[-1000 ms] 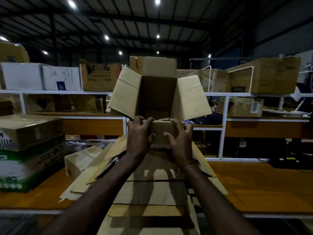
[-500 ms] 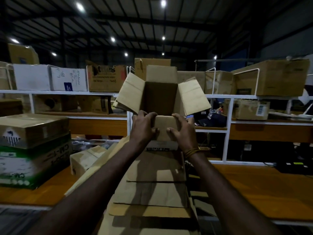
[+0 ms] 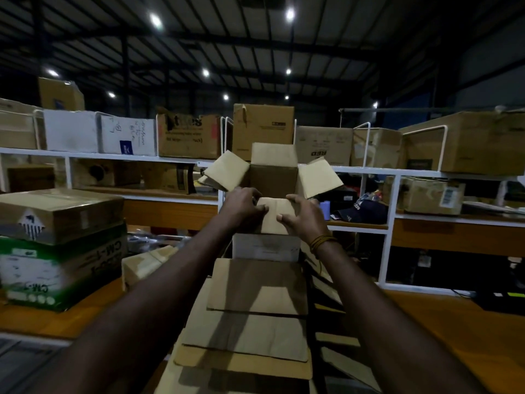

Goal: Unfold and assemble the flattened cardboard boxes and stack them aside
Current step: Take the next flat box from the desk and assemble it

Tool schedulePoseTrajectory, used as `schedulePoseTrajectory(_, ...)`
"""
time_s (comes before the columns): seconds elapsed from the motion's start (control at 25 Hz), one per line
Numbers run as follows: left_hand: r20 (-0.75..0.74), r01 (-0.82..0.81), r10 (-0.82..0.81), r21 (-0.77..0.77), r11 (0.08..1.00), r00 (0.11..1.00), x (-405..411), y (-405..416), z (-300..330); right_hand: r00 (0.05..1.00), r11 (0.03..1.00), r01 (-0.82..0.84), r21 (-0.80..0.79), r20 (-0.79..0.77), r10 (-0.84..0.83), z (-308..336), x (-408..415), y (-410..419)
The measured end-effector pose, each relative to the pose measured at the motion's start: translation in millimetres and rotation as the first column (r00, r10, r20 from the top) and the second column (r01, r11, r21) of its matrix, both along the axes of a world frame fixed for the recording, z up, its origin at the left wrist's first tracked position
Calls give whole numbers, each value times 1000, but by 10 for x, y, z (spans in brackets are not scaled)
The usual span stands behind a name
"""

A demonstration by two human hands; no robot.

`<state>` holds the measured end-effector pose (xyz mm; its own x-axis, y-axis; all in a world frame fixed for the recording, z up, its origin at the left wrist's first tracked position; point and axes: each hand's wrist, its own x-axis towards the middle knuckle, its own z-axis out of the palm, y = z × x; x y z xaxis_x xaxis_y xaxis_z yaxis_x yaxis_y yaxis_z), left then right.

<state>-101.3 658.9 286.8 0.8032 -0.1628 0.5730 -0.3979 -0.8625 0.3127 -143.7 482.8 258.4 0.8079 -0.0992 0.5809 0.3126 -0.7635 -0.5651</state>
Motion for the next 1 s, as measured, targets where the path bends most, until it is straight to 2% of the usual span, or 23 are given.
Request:
schedulePoseTrajectory(0.16,-83,-27,34,81,996,996,111,-22,-202,993,999,-40,-32,-116,37,-180,96,-67)
schedulePoseTrajectory(0.32,-109,-69,81,113,991,991,214,-102,-459,982,998,-55,25,-181,58,-521,211,-115)
schedulePoseTrajectory(0.44,-166,-88,98,61,994,981,269,-158,-606,977,994,-80,72,-192,93,-647,241,-152)
schedulePoseTrajectory(0.56,-150,-130,133,33,991,980,287,-168,-695,975,988,-112,111,-178,130,-695,251,-186)
schedulePoseTrajectory(0.76,-193,-175,164,-39,984,967,253,-136,-814,968,985,-169,33,-180,172,-746,234,-184)
schedulePoseTrajectory(0.88,-242,-194,157,-141,971,958,217,-36,-914,955,976,-217,1,-209,212,-798,202,-94)
schedulePoseTrajectory(1.0,-181,-226,187,-227,947,965,221,27,-940,947,967,-242,77,-197,253,-814,235,20)
